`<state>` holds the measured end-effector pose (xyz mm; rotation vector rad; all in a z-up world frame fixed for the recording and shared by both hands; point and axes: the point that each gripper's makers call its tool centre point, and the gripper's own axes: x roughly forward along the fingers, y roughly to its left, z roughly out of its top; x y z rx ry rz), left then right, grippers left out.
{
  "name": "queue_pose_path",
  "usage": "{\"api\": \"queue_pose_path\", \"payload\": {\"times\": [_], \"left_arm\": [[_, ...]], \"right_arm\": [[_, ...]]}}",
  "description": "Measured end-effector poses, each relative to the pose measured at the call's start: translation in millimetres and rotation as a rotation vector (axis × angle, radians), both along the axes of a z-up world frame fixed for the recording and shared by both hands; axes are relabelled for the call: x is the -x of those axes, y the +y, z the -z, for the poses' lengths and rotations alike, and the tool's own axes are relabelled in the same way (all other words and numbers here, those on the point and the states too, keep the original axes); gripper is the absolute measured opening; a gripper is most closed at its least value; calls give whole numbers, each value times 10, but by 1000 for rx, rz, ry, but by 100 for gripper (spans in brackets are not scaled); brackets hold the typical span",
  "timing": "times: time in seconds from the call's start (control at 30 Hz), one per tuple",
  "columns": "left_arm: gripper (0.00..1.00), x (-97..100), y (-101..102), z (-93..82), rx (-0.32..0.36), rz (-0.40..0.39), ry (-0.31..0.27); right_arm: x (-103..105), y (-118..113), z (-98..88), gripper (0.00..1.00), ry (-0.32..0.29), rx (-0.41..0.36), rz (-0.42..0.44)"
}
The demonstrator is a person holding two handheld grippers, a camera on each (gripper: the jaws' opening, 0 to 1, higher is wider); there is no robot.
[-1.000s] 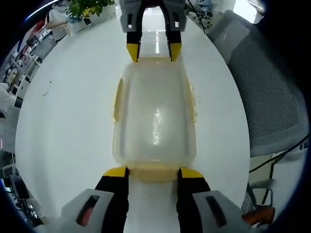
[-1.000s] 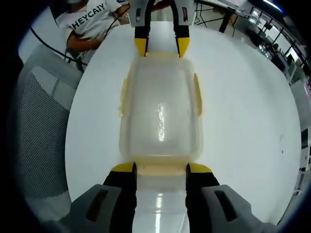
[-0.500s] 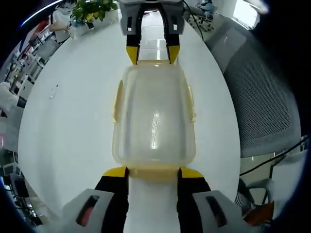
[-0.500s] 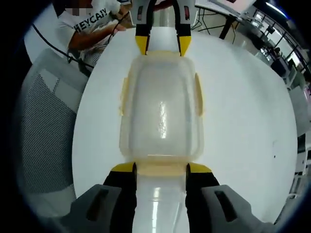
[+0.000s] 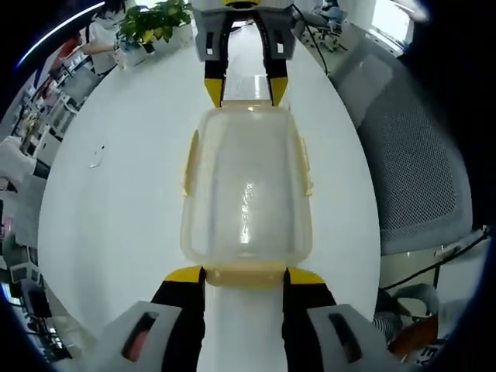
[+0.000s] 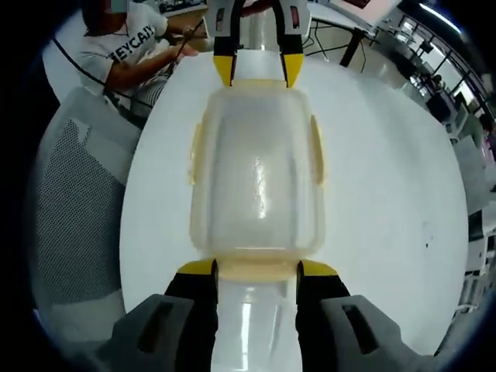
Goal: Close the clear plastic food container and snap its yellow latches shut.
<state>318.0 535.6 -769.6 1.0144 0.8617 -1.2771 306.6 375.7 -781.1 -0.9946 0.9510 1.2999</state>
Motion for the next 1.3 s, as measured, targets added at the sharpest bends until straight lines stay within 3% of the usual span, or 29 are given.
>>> {"api": "queue_pose_path", "payload": {"times": [0.5,1.3], "left_arm": [[33,5,-193,-26,2,-19,-8],[33,58,-869,0,12,0,5]], "right_arm": [[-20,-212,-12,36,-12,9,-4],[83,-892,4,36,25,13,26]]}}
